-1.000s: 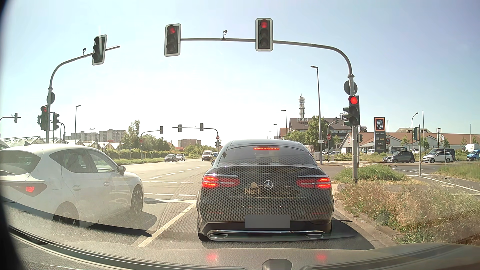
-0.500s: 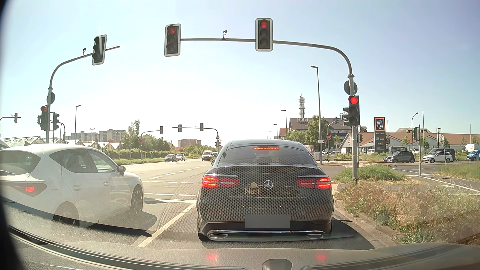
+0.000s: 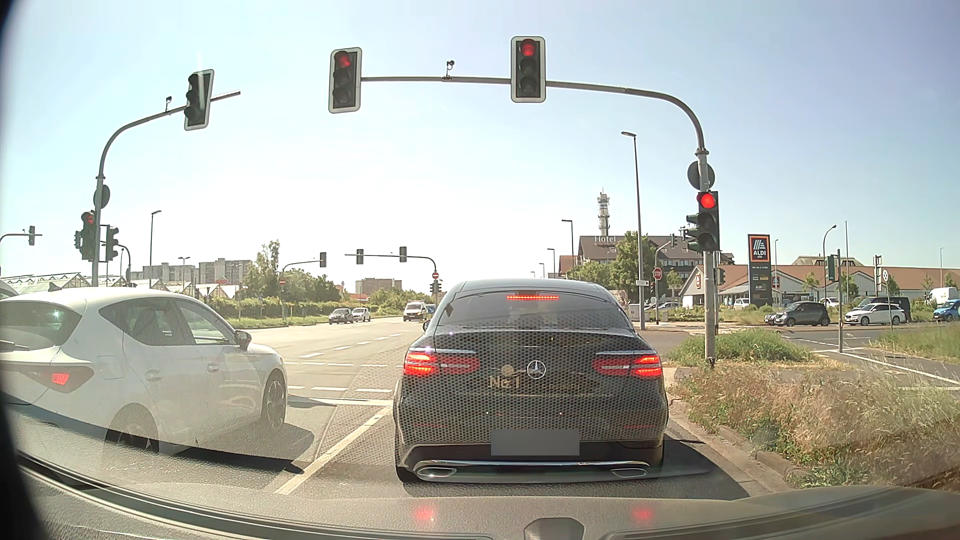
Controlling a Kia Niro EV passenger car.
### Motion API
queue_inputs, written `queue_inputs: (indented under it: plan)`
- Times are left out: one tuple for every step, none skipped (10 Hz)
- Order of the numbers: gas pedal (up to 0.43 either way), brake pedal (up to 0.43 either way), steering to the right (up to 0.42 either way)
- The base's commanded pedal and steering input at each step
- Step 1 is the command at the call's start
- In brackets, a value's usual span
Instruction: Follow the waypoints while adhering to traffic rules and regulations
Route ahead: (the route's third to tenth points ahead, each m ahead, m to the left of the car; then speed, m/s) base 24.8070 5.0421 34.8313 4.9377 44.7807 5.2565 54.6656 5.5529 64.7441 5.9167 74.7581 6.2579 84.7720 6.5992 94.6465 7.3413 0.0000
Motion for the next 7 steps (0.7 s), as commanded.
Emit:
queue_inputs:
  plan:
    - [0.0,0.25,0.0]
    - [0.0,0.25,0.0]
    - [0.0,0.25,0.0]
    - [0.0,0.25,-0.001]
    - [0.0,0.25,0.0]
    - [0.0,0.25,0.0]
    - [0.0,0.25,0.0]
